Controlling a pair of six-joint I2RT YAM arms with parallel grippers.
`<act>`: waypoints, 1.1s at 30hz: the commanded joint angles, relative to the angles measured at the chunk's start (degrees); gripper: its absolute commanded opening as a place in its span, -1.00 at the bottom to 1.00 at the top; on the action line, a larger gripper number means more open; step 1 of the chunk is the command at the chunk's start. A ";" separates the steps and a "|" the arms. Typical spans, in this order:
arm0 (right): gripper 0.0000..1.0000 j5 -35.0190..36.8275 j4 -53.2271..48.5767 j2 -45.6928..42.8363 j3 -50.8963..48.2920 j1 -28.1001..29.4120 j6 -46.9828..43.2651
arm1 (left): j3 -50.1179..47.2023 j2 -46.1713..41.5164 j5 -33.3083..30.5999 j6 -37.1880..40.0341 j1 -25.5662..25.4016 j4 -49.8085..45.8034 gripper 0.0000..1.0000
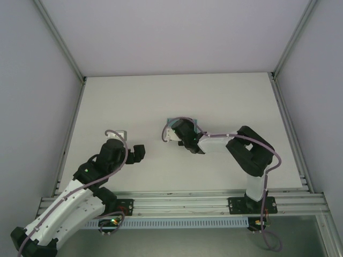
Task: Assemble paper box
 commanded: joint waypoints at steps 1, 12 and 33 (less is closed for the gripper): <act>0.95 -6.39 -11.93 -3.75 0.48 0.05 2.57 | -0.04 -0.64 -0.32 0.08 0.40 0.90 1.00; 0.99 -18.27 -27.50 -15.41 2.42 0.04 12.01 | 1.59 3.14 -5.19 1.88 0.78 3.55 1.00; 0.99 -24.58 26.94 -32.74 -32.73 -40.47 56.41 | -12.83 37.90 -3.25 28.02 38.09 69.40 1.00</act>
